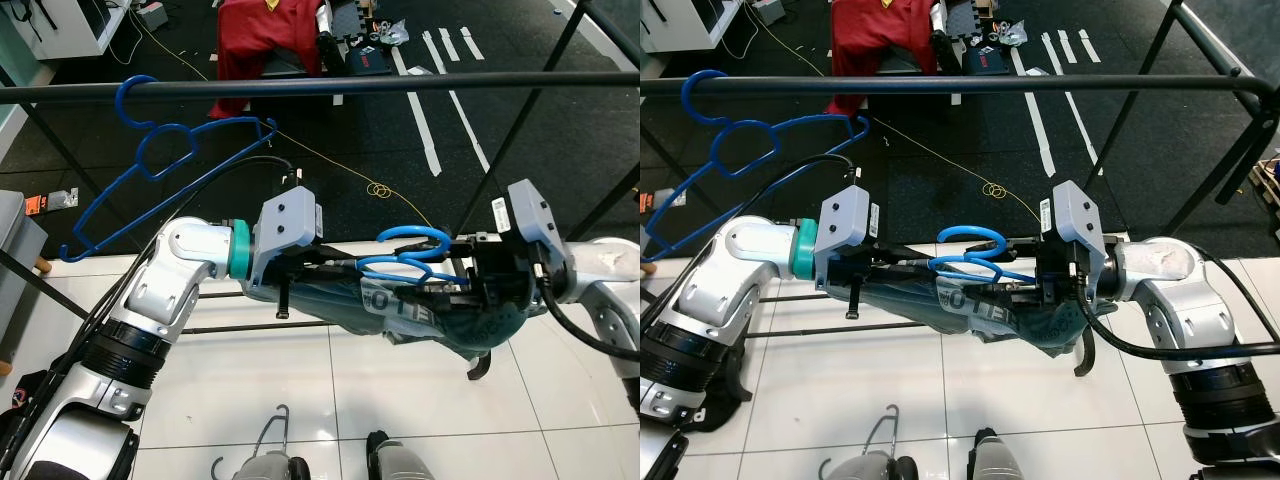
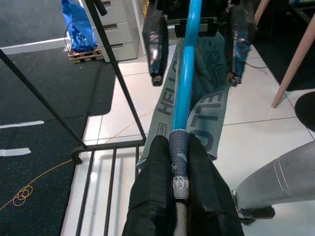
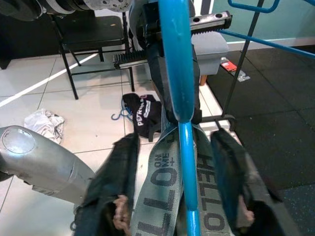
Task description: Hang hanger
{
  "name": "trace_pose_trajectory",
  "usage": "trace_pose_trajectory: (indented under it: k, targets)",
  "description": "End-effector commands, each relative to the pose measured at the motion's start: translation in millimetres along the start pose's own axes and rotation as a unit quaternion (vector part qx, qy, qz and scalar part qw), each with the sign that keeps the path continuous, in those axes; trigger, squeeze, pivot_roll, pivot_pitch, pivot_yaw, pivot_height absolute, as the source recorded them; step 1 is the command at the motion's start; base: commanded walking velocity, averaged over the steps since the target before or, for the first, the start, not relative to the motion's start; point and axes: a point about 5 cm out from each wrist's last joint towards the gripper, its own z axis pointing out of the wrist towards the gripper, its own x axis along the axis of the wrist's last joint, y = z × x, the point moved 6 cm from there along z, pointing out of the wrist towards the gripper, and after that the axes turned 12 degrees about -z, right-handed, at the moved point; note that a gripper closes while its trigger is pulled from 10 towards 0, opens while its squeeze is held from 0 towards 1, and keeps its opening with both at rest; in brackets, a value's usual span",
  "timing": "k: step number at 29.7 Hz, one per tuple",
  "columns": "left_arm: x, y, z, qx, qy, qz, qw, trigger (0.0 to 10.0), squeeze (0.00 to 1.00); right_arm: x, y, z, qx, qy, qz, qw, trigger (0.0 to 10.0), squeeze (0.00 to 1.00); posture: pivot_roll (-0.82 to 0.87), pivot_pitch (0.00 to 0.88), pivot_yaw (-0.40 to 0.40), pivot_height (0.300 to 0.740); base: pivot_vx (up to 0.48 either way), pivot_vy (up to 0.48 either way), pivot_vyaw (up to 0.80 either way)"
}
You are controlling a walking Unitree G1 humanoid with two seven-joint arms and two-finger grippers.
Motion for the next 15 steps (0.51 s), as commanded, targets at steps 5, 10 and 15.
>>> trace_pose_trajectory:
  k: [5,10,15]
  targets:
    - [17.9,0.6,1.5,-0.001,0.033,0.022,0.999,0.0,0.00,-12.3,-13.5,4.5,0.038,-0.024,0.032,0.998,10.0,0.00,-0.12,0.072,0.100,0.740,0.000,0.000,0.00]
    - [18.2,1.7,2.3,-0.005,0.032,0.022,0.999,0.0,0.00,-11.1,-14.4,5.5,0.044,-0.017,0.043,0.998,0.0,0.00,-0.11,0.074,0.101,0.740,0.000,0.000,0.00]
    - [17.7,1.7,1.8,-0.006,0.030,0.022,0.999,0.0,0.00,-9.1,-15.2,5.4,0.051,-0.009,0.057,0.997,0.0,0.00,-0.11,0.076,0.103,0.740,0.000,0.000,0.00]
